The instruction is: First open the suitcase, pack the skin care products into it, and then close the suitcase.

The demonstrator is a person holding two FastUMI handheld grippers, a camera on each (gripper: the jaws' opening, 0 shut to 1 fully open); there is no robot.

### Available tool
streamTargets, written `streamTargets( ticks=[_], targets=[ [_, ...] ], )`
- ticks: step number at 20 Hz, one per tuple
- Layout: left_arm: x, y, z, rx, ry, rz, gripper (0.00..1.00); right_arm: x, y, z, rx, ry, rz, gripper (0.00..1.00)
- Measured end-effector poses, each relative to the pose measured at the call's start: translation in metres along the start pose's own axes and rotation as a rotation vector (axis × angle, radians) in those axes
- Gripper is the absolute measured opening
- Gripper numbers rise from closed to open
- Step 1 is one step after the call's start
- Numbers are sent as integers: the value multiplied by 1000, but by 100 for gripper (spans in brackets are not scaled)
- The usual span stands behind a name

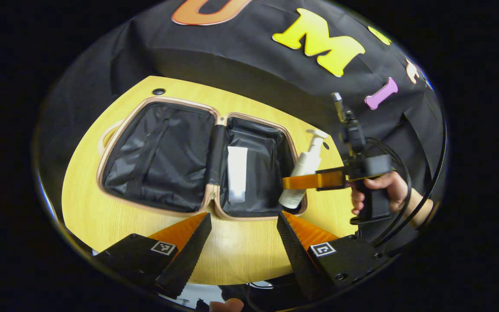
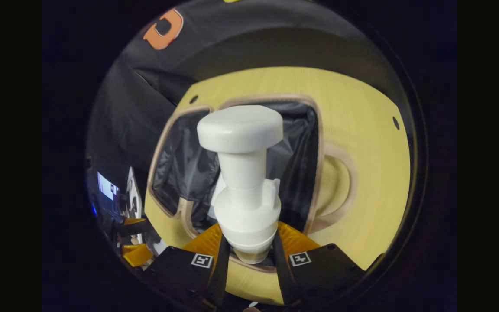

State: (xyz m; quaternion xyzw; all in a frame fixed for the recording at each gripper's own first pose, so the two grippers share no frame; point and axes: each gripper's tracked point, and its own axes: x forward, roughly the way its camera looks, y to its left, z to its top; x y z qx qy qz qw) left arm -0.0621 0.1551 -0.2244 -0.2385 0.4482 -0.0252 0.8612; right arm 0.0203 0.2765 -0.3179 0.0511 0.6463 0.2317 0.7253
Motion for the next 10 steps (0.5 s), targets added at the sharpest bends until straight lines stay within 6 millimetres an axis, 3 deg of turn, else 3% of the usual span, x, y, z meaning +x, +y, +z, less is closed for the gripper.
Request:
streamTargets(
  ticks=[2, 5, 8, 10],
  targets=[
    [-12, -4, -19, -74, -11, -31, 97, 15, -9, 0, 54, 38, -30, 47],
    [-40, -14, -29, -212, -50, -107, 97, 33, -16, 10, 119, 54, -73, 47],
    [-66, -7, -31, -283, -111, -114, 97, 45, -24, 16, 230, 113, -112, 47],
    [-80, 3, -22, -280, -155, -95, 97, 53, -28, 15, 247, 133, -150, 47]
  ],
)
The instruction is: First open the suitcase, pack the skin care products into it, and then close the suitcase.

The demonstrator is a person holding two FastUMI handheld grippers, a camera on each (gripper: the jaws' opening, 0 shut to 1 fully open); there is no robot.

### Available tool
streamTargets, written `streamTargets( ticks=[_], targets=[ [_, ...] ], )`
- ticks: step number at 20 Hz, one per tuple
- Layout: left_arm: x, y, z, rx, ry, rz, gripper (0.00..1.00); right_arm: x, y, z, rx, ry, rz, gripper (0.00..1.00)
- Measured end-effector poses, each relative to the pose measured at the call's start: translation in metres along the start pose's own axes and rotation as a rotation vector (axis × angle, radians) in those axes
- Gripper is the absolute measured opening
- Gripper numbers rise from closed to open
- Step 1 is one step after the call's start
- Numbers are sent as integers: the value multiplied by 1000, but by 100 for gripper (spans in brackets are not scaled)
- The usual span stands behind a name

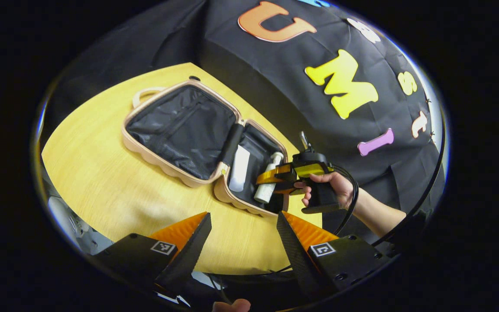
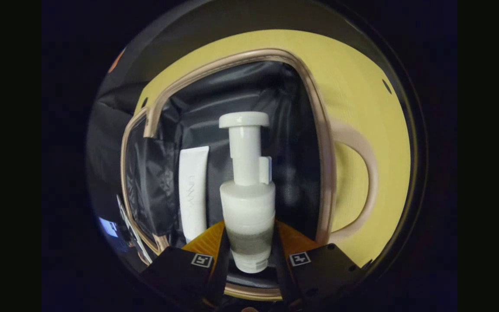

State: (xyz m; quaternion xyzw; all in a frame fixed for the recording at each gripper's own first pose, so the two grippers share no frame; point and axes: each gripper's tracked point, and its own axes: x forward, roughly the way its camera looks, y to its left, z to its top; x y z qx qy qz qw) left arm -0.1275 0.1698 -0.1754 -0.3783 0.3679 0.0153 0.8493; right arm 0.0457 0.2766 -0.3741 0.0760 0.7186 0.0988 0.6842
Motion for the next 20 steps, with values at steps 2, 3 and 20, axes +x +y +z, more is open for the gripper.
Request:
streamTargets(
  ticks=[2, 3, 20],
  targets=[
    [-8, 9, 12, 34, -41, 30, 97, 6, 0, -2, -26, 3, -35, 44],
    [-11, 14, 17, 53, -57, 46, 97, 6, 1, -3, -34, 0, -44, 47],
    [-15, 75, 132, 300, -353, 141, 95, -131, 28, -41, -218, -298, 211, 72]
  ],
)
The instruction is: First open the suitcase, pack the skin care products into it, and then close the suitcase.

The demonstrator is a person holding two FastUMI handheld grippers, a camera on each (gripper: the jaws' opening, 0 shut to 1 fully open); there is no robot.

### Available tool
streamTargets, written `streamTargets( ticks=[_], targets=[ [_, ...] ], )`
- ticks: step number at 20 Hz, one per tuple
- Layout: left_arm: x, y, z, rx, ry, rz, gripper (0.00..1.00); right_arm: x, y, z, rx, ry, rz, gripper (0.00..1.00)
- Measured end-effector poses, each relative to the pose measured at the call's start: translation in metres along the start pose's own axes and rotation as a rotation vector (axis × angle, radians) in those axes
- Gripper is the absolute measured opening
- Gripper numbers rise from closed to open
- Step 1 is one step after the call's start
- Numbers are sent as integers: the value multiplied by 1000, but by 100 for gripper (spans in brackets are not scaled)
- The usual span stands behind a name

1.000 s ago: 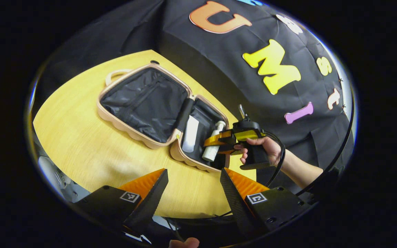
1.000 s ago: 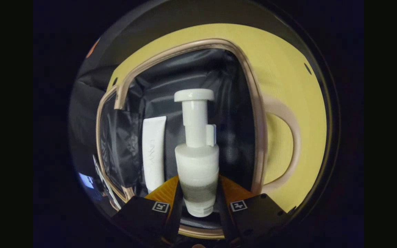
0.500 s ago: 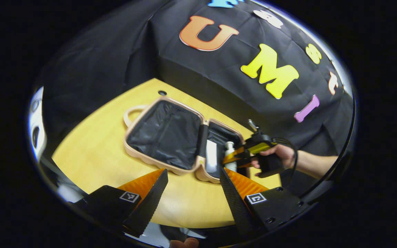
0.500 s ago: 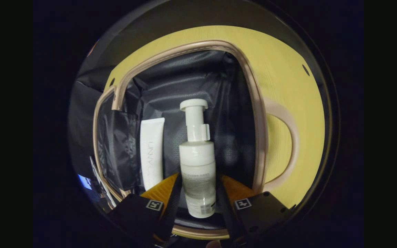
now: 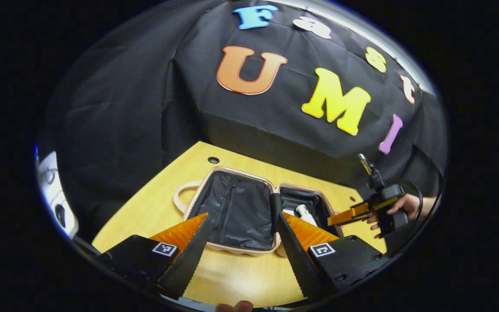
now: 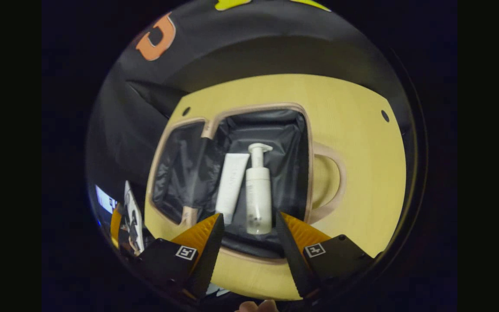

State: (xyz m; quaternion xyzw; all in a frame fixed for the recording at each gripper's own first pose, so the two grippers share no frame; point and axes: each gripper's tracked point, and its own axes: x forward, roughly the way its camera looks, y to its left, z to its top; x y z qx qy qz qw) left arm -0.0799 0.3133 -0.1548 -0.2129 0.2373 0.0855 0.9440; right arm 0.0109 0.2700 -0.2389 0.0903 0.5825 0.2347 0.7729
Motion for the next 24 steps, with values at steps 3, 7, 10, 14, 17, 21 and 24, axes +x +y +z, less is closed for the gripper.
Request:
streamTargets(
  ticks=[3, 7, 10, 14, 17, 21, 24],
  targets=[
    [25, 52, 4, -131, -15, -3, 95, -46, 17, 8, -96, -133, 77, 72],
    [61, 113, 10, -323, -40, -40, 94, -97, 36, 10, -227, -277, 143, 70],
    [96, 139, 1, -494, -26, -76, 93, -114, 54, -2, -405, -334, 184, 72],
    [132, 162, -8, -657, 14, -122, 93, -123, 79, -32, -573, -312, 219, 75],
    [152, 165, -7, -778, -3, -169, 91, -118, 86, -39, -570, -297, 229, 75],
    [171, 159, -17, -835, 35, -207, 81, -117, 82, -37, -551, -303, 210, 75],
    [185, 153, -19, -869, 70, -220, 80, -122, 76, -32, -515, -320, 194, 75]
  ],
)
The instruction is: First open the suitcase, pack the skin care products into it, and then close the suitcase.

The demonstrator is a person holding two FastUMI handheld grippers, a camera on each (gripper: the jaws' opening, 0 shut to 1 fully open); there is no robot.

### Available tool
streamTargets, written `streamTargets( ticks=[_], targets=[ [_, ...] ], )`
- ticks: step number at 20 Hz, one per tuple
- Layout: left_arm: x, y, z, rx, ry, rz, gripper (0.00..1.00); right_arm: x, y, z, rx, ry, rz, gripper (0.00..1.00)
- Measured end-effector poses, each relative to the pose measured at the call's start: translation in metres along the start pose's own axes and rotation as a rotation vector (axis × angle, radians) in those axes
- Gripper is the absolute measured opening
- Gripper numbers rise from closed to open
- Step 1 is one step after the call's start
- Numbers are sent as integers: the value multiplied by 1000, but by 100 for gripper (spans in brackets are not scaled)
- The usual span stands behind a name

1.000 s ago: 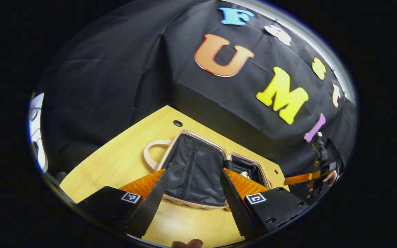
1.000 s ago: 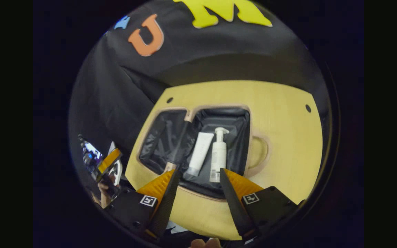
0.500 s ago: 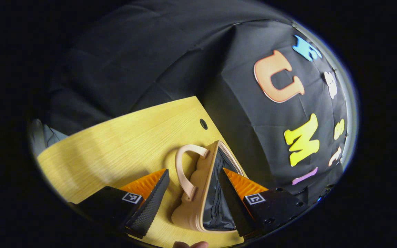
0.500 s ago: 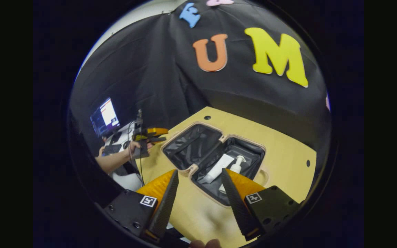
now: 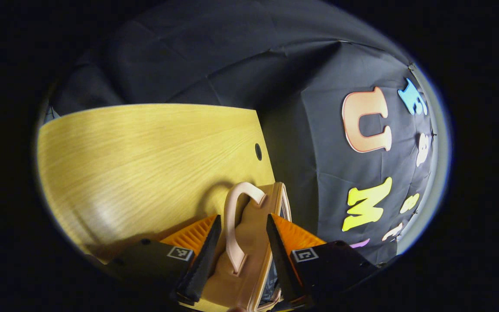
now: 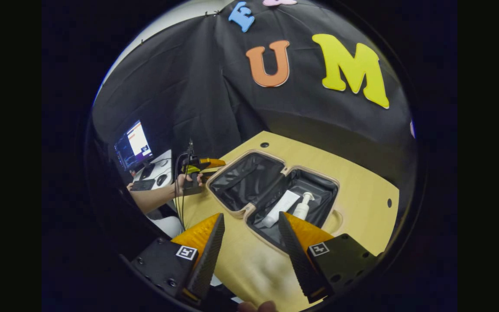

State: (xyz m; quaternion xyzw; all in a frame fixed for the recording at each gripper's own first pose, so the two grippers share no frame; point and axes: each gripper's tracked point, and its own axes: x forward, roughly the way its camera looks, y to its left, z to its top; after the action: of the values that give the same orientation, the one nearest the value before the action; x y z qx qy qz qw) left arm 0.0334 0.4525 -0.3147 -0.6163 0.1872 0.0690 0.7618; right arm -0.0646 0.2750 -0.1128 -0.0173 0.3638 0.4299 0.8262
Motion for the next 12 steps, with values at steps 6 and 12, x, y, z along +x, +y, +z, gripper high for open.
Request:
streamTargets(
  ticks=[6, 12],
  targets=[
    [6, -3, 8, 66, -17, 108, 10, -10, -11, 8, 41, -84, -57, 75],
    [-20, -123, 11, 302, -61, 17, 7, -67, -53, 54, 102, -342, -208, 75]
  ],
)
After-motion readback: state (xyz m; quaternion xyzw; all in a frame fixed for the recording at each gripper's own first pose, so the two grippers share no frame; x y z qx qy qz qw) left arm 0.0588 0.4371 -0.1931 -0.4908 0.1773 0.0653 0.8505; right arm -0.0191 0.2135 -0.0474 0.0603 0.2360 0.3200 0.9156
